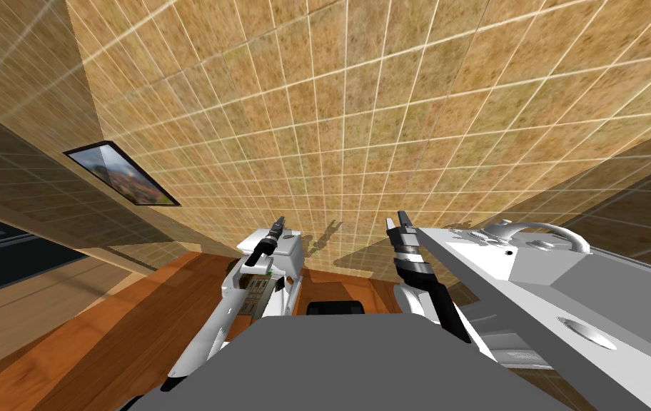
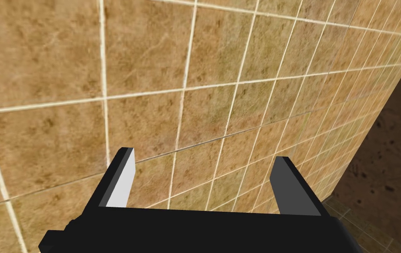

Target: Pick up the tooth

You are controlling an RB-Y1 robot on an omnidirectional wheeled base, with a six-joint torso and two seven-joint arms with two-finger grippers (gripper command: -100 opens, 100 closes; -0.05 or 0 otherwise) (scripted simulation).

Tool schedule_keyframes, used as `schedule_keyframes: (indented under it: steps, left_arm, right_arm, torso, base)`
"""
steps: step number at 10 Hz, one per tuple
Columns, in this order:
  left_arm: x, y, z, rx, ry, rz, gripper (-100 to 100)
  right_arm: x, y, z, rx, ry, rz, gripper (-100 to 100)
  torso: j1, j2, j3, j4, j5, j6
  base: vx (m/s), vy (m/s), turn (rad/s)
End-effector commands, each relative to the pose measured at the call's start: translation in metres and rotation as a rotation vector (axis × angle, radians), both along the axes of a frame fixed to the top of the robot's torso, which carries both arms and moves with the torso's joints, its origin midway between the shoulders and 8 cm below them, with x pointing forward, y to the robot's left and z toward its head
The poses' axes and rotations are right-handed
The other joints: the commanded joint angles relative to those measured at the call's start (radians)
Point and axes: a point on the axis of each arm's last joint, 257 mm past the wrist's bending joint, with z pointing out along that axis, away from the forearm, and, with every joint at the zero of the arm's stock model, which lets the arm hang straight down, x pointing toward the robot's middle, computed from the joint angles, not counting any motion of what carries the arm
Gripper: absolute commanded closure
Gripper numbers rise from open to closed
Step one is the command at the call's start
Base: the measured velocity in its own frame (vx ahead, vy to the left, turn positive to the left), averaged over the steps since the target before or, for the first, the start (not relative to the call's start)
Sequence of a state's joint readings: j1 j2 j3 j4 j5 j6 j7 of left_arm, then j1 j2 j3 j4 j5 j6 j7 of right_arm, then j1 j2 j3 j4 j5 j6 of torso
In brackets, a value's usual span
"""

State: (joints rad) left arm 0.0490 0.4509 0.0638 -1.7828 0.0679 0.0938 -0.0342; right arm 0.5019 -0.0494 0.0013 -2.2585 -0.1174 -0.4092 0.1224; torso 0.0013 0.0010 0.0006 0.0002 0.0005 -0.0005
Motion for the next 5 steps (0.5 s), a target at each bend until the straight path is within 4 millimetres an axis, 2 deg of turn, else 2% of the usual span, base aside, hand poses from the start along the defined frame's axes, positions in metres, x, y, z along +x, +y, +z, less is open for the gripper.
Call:
schedule_keyframes:
  steps: [1, 2, 3, 4, 5]
  left_arm:
    - [0.003, 0.007, -0.014, 0.0, 0.033, 0.016, -100]
    - [0.014, 0.021, -0.02, 0.012, 0.072, 0.04, -100]
    - [0.014, 0.027, -0.031, 0.01, 0.104, 0.054, -100]
    - [0.023, 0.037, -0.027, 0.021, 0.12, 0.07, -100]
    - [0.023, 0.047, -0.046, 0.017, 0.169, 0.094, -100]
  right_arm:
    - [0.0, 0.0, 0.0, 0.0, 0.0, 0.0, 0]
    - [0.0, 0.0, 0.0, 0.0, 0.0, 0.0, 0]
    - [0.0, 0.0, 0.0, 0.0, 0.0, 0.0, 0]
    - [0.0, 0.0, 0.0, 0.0, 0.0, 0.0, 0]
    - [0.0, 0.0, 0.0, 0.0, 0.0, 0.0, 0]
  torso:
    - [0.0, 0.0, 0.0, 0.0, 0.0, 0.0]
    - [0.0, -0.001, 0.0, 0.0, 0.0, 0.0]
    - [-0.001, -0.001, 0.0, 0.0, 0.0, 0.0]
    - [-0.001, 0.0, 0.0, 0.0, 0.0, 0.0]
    - [-0.001, 0.0, 0.0, 0.0, 0.0, 0.0]
  base:
    - [-0.009, 0.009, 0.001]
    - [-0.014, 0.007, -0.034]
    - [-0.022, 0.008, -0.031]
    - [-0.02, 0.002, -0.05]
    - [-0.012, 0.002, -0.028]
